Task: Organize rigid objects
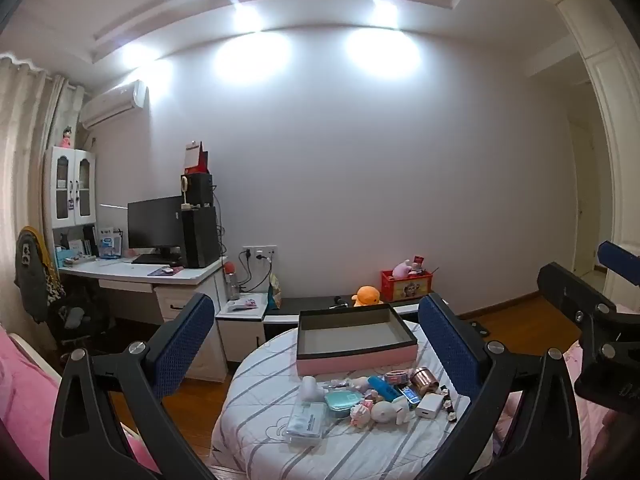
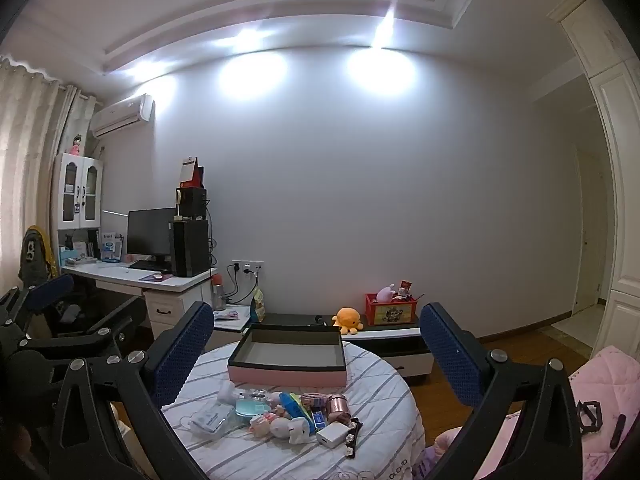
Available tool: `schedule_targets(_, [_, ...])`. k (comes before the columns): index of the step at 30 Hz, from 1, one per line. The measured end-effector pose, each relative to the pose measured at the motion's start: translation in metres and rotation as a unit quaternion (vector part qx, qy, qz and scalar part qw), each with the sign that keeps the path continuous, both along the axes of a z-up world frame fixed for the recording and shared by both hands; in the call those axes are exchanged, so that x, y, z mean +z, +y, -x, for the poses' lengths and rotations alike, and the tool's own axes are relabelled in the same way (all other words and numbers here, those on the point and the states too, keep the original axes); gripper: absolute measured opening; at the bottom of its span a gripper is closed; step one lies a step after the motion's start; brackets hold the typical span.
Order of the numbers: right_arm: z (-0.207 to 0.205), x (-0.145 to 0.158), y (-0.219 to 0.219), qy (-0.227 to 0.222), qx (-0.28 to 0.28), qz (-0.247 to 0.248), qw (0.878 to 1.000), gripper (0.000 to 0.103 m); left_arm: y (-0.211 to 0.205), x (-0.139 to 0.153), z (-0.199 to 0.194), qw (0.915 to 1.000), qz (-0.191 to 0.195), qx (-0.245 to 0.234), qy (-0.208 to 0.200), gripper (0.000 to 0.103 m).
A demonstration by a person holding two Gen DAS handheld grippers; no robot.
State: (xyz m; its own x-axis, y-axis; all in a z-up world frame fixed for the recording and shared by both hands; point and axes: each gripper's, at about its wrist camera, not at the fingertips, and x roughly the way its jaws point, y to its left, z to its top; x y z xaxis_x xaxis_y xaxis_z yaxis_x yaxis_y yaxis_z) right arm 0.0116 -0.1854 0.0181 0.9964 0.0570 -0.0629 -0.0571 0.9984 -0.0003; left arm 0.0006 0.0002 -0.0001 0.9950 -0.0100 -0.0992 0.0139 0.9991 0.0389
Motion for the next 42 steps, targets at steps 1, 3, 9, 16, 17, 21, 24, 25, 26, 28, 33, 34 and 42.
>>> schedule_targets(1, [0.000, 0.000, 0.000, 0.000, 0.000, 0.000, 1.000, 0.103, 0.000, 0.000, -0.001, 1.0000, 0.000, -0.003, 0.003, 0.103])
schedule_targets(3, [0.000, 0.000, -0.001, 0.000, 0.000, 0.001, 1.000, 0.103, 0.000, 0.000, -0.003, 0.9999, -0.002, -0.009, 0.006, 0.103])
schedule_targets(9, [0.002, -0.002, 0.004, -0.002, 0.004, 0.009, 1.000, 0.103, 0.002, -0.001, -0.008, 0.9999, -0.010, -0.006, 0.011, 0.103])
schedule_targets(16, [0.002, 0.001, 0.005, 0.000, 0.007, 0.009, 1.000, 0.103, -0.003, 0.002, 0.000, 0.9999, -0.011, -0.004, 0.001, 0.103])
schedule_targets(17, [0.001, 0.000, 0.004, 0.000, 0.007, 0.009, 1.000, 0.103, -0.002, 0.002, 0.001, 0.9999, -0.010, -0.003, -0.002, 0.103])
schedule_targets(21, [0.001, 0.000, 0.005, 0.001, 0.009, 0.009, 1.000, 0.103, -0.001, 0.001, 0.000, 1.0000, -0.009, -0.001, -0.002, 0.103])
schedule_targets(24, [0.002, 0.000, 0.005, 0.001, 0.010, 0.009, 1.000, 0.103, -0.002, -0.001, 0.000, 0.9999, -0.010, 0.001, -0.005, 0.103])
schedule_targets(25, [0.003, 0.001, 0.004, 0.000, 0.010, 0.009, 1.000, 0.103, -0.002, -0.001, 0.000, 0.9999, -0.010, 0.001, -0.005, 0.103])
schedule_targets(26, [0.003, 0.001, 0.005, 0.000, 0.010, 0.009, 1.000, 0.103, -0.002, -0.001, 0.000, 0.9999, -0.011, 0.001, -0.006, 0.103])
schedule_targets(28, [0.003, 0.001, 0.005, 0.001, 0.009, 0.010, 1.000, 0.103, -0.002, 0.000, 0.002, 0.9999, -0.012, 0.002, -0.008, 0.103])
schedule_targets(33, [0.003, 0.002, 0.005, 0.001, 0.010, 0.009, 1.000, 0.103, -0.002, 0.001, 0.002, 0.9998, -0.015, 0.006, -0.012, 0.103])
schedule_targets(34, [0.003, 0.002, 0.005, 0.002, 0.010, 0.009, 1.000, 0.103, -0.002, 0.001, 0.002, 0.9998, -0.016, 0.006, -0.012, 0.103])
schedule_targets(42, [0.002, 0.002, 0.005, 0.001, 0.011, 0.009, 1.000, 0.103, -0.002, 0.002, 0.003, 0.9998, -0.016, 0.007, -0.014, 0.103])
